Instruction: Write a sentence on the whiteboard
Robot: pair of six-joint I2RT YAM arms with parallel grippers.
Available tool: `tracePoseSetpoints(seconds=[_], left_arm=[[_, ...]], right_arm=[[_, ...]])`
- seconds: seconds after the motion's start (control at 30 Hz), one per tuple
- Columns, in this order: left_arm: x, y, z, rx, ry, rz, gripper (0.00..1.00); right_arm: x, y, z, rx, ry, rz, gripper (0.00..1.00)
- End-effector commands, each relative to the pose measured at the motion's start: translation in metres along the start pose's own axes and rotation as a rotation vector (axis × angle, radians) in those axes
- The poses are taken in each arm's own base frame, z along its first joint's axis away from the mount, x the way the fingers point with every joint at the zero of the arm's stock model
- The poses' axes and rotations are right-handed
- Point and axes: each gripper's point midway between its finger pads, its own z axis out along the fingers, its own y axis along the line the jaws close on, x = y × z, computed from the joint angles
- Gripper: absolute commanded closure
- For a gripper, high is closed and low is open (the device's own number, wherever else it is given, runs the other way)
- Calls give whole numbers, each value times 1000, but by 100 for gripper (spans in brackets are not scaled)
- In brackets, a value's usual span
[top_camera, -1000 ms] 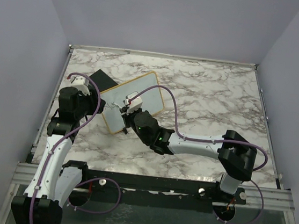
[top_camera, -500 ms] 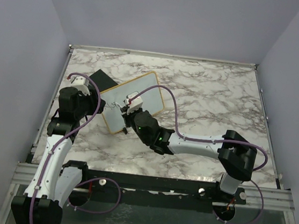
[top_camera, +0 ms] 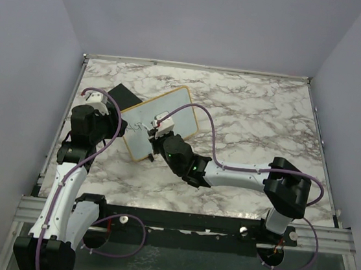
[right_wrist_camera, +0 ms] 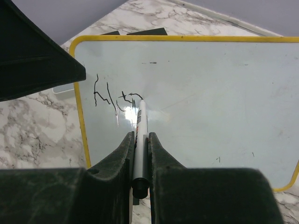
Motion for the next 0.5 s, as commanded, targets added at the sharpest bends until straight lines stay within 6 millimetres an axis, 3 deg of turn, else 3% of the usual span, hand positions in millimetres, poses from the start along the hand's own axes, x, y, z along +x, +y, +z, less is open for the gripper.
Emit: tracePoseSetpoints(seconds=[0.0,0.47], left_arm=[[0,-2,-1,5,-11,2,51],[-1,-2,-1,5,-15,4,51]], right_arm=[[-2,-9,-4,29,-6,15,100],[2,2,-1,-20,3,14,100]])
